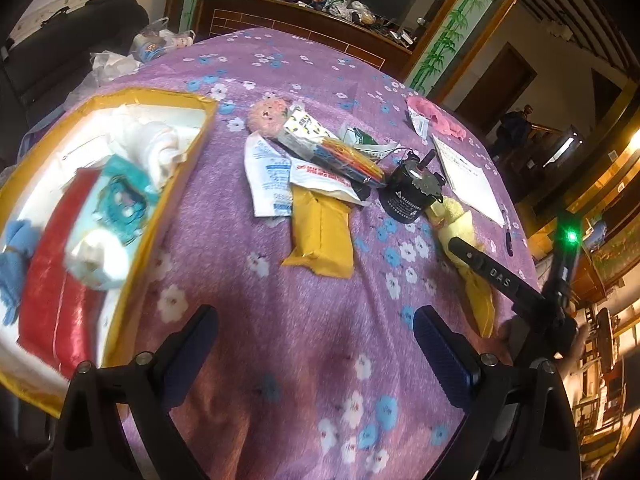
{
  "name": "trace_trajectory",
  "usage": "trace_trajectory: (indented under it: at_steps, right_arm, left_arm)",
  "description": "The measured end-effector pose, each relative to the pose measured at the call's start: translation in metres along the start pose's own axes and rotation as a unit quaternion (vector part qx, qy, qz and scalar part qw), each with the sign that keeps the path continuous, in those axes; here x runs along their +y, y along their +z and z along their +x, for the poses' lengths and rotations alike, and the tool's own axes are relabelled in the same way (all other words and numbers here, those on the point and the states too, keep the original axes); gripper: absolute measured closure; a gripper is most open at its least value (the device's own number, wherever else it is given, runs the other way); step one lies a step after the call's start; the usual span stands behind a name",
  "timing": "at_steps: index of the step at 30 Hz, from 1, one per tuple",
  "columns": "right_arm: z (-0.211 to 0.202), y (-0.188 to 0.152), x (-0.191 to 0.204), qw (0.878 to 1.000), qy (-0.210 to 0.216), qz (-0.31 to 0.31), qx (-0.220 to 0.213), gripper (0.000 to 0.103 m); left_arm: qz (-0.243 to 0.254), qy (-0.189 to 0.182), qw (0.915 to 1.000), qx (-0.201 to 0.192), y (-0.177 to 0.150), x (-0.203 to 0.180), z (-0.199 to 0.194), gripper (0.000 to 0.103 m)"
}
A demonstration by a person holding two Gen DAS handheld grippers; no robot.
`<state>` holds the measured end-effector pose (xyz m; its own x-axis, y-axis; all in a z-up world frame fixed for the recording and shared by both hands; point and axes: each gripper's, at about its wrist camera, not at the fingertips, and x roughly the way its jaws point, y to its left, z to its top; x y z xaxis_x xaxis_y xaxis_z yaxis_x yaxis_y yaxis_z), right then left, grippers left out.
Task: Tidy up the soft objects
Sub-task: 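Grasp the yellow towel with right while left moves to the mustard-yellow pouch, then grasp the mustard-yellow pouch with left while right lifts the yellow towel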
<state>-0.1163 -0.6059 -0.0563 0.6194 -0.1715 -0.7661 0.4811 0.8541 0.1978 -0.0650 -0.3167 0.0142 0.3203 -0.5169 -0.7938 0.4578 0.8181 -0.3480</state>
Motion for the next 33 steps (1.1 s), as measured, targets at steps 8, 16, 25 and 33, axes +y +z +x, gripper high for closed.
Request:
trace_trajectory:
  at_steps: [8,16,25,33]
  right_arm:
    - [-0.018,-0.001,-0.007,0.998,0.05,0.025,-0.028,0.06]
    - [-0.019,0.002,-0.009,0.994,0.097,0.044,-0.029,0.06]
    - [-0.014,-0.001,-0.004,0.994,0.1,0.039,-0.019,0.06]
    - [-0.011,-0.002,-0.006,0.994,0.098,0.044,-0.011,0.06]
  left_arm:
    - [0.016,0.006,0.9997,0.019,0.015,-0.01,0.028,0.004]
    - [0.029,0.023,0.9991,0.022,0.026,-0.017,0.05,0.004]
    - [0.045,0.055,0.9971,0.026,0.045,-0.025,0.078,0.007]
    - [0.113,0.118,0.986,0.034,0.037,-0.039,0.103,0.045]
